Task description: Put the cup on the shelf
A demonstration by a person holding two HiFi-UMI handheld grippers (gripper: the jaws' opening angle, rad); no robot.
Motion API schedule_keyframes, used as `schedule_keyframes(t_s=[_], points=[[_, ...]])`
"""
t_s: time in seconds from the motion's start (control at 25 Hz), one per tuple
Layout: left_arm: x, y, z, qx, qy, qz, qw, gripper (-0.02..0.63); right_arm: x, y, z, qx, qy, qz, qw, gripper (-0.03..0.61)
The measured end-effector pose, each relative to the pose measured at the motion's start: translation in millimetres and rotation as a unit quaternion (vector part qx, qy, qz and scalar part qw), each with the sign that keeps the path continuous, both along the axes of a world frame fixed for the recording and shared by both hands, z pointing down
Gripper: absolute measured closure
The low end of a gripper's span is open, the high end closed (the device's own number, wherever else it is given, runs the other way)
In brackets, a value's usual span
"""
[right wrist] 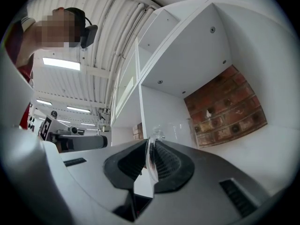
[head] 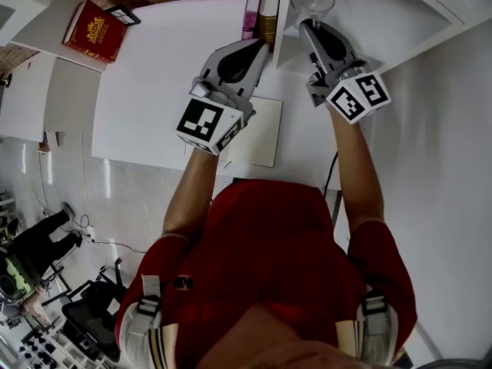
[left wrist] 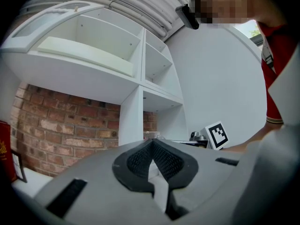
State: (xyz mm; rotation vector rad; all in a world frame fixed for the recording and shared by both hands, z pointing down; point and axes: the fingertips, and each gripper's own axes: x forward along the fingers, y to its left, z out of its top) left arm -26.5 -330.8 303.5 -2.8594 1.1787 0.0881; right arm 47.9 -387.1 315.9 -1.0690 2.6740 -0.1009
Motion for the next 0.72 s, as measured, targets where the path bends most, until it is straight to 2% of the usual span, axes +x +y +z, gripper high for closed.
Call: schedule_keyframes(t_s=[0.56, 0.72], points=[[5.3, 0.3, 2.3, -0.003, 0.000, 0.013, 0.9999, 0.609, 3.5, -7.1, 7.6, -0.032, 0.059, 0.027, 0.997, 0.526], [5.6, 1.1, 1.8, 0.000, 0.001, 0.014, 0.9999, 0.609, 3.2, -6.0, 7.7, -0.032, 0.076, 0.033, 0.996, 0.500]])
